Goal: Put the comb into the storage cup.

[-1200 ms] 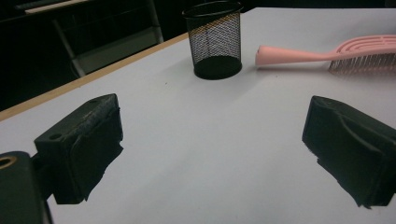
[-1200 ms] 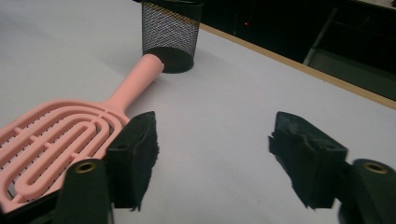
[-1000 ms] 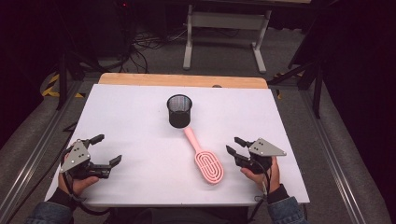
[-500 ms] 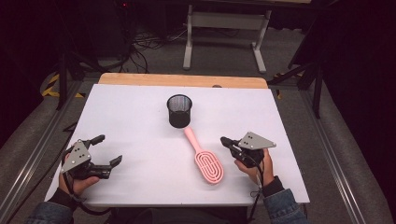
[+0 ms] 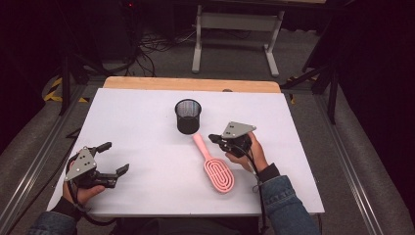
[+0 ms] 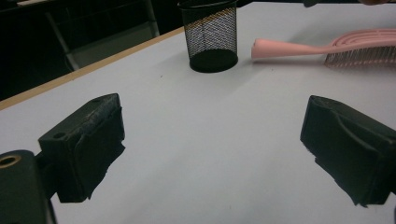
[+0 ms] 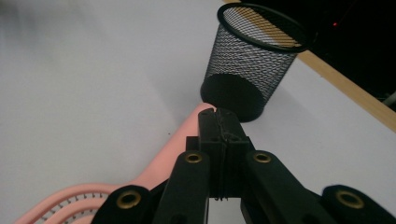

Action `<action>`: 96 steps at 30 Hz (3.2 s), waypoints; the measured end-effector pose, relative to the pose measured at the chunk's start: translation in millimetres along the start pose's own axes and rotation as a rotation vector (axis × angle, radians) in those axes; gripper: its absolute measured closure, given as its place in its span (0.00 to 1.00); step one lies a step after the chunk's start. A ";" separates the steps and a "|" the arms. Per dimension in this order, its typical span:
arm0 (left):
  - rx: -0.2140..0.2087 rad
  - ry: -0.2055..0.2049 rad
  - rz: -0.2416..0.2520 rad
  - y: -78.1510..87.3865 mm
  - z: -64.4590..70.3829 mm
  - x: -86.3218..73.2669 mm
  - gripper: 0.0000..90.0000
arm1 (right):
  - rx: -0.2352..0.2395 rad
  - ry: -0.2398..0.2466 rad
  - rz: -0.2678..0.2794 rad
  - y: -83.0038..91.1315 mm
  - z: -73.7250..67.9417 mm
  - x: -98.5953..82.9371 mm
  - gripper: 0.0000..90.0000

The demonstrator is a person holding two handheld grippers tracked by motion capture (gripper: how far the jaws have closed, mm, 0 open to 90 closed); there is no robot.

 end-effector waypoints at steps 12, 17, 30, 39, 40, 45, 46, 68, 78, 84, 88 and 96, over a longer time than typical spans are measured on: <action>-0.011 0.018 0.012 -1.0 0.2 0.9 0.08 | 0.038 0.102 -0.136 -37.3 -13.2 1.2 1.00; -0.016 0.010 0.004 -1.3 0.7 0.4 0.09 | 0.061 0.140 -0.164 -49.5 -18.1 6.5 0.99; -0.032 -0.002 -0.012 -4.0 3.7 -1.4 0.09 | 0.033 0.069 -0.264 -63.9 -0.4 -15.3 0.98; -0.034 -0.007 -0.016 -4.2 5.2 -1.3 0.09 | 0.000 0.014 -0.271 -48.3 11.5 -29.9 0.98; -0.035 -0.006 -0.016 -4.4 5.3 -1.3 0.09 | -0.005 0.003 -0.273 -46.4 12.7 -31.7 0.98; -0.036 -0.008 -0.025 -5.3 5.2 -2.6 0.09 | -0.018 -0.036 -0.286 -38.8 18.6 -41.3 0.98; -0.036 -0.007 -0.024 -5.3 5.4 -2.3 0.09 | -0.020 -0.039 -0.287 -37.3 19.1 -42.8 0.98; -0.021 -0.016 -0.022 -3.9 5.3 -1.0 0.10 | -0.123 -0.134 -0.336 4.5 28.0 -68.9 0.98; -0.024 -0.016 -0.022 -3.7 6.2 -0.7 0.10 | -0.083 -0.144 -0.330 23.5 11.9 -80.5 0.98; -0.024 -0.013 -0.021 -3.4 5.6 -0.5 0.10 | -0.053 -0.132 -0.328 28.1 -2.6 -83.7 0.99; -0.025 -0.014 -0.020 -2.7 6.0 0.0 0.10 | -0.053 -0.129 -0.325 30.7 -8.5 -85.3 0.99; -0.029 -0.014 -0.017 -2.9 6.6 0.4 0.10 | -0.040 -0.121 -0.322 35.1 -15.8 -87.4 0.99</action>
Point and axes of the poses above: each handheld gripper's, and its own axes: y roughly backward along the jaws, x roughly out of its top, z roughly to its right, the point moved 8 cm from there along -y, roughly forward along the jaws, and after that the axes turned 7 degrees about -y, right-handed, at the moved point
